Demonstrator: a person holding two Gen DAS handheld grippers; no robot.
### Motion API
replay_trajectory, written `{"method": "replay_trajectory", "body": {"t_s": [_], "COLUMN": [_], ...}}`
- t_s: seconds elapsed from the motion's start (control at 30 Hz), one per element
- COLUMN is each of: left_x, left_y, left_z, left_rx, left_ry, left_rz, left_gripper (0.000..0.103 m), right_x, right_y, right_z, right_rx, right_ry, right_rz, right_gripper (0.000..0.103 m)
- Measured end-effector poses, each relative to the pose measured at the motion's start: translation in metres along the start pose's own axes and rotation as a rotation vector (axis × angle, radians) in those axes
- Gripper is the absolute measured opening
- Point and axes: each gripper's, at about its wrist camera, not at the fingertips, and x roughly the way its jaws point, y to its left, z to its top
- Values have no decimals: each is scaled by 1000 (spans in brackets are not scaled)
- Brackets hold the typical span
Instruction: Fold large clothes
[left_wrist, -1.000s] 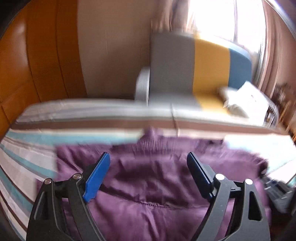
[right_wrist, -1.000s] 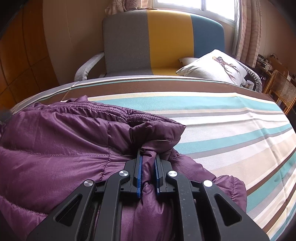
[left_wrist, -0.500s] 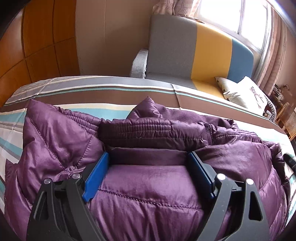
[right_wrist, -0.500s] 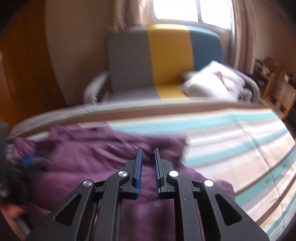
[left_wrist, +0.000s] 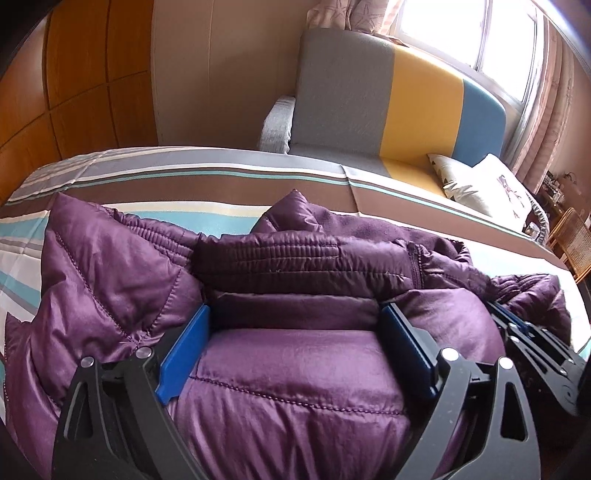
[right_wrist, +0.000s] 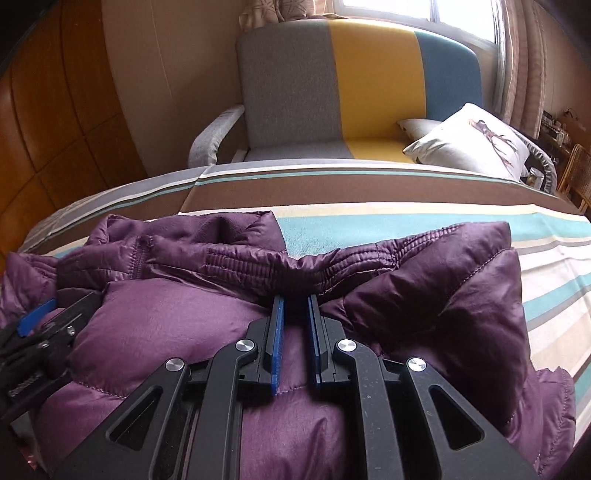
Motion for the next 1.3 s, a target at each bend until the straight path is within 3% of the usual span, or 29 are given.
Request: {"method": "replay_trajectory", "body": {"t_s": [0.2,0.27,0.4,0.5,0.63,0.9,1.0,1.3], "left_x": [-31,-48,-66,-50,-31,-31,-61,-120], "left_y": [19,31,67,86,88,94,98,151], "left_z": [-5,-9,-14,-19,-20,-20,-28,-90], "left_rx": [-2,16,30,-10,-28,-50,-54,-261], "left_ry": [-6,-34,-72,-27,-3,3,-39,-99], "left_rz": [-11,14,111,116,91,52,37,39], "left_gripper": [92,92,94,98,101,101,101,100], "right_x": [-9,-24,-58,-48,-24,-37,-76,-154], "right_y": [-8,-14,-33,-57,-77,-67,-56,2], "right_z": [-1,0,-2,-10,-18,-15,-24,-78], "right_rx": [32,58,79,153,258,240,216,45], "right_ry": [-28,-73,-120,-64,-30,-39,-92,-122], "right_rz": [41,89,65,31,110,80,151,279], "right_gripper": [12,12,12,12,12,12,12,12]}}
